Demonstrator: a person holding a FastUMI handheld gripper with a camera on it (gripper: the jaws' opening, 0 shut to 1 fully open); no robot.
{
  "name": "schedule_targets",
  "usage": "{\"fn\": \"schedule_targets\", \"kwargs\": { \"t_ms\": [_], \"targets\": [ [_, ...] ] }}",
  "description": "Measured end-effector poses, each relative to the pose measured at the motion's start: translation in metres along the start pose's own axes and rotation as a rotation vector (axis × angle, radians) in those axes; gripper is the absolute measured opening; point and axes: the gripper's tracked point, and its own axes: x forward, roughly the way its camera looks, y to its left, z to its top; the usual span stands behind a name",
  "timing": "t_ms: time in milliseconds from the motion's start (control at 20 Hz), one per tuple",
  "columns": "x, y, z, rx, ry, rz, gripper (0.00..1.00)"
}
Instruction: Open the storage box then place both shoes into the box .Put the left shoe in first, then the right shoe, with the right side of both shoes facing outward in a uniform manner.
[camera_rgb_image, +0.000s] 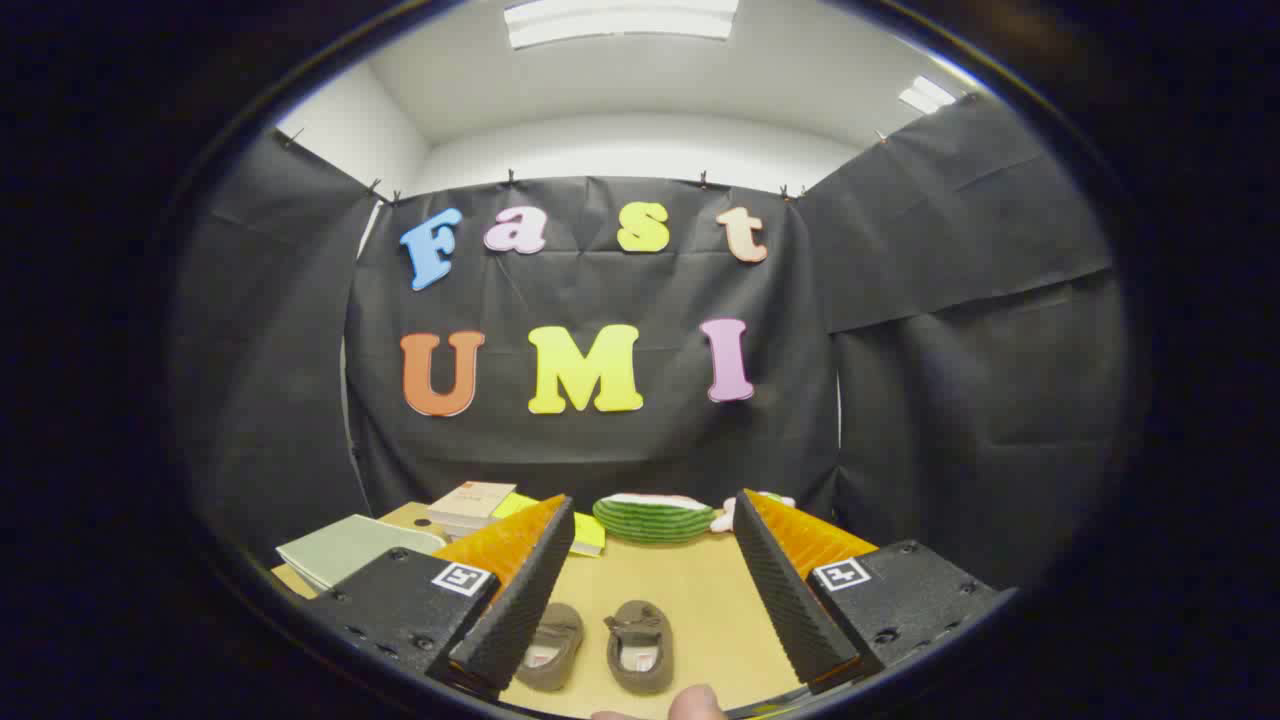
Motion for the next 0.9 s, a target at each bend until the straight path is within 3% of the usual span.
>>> {"fn": "schedule_targets", "kwargs": {
  "t_ms": [900],
  "targets": [
    [0.009, 0.018, -0.011, 0.043, 0.05, 0.064, 1.0]
  ]
}}
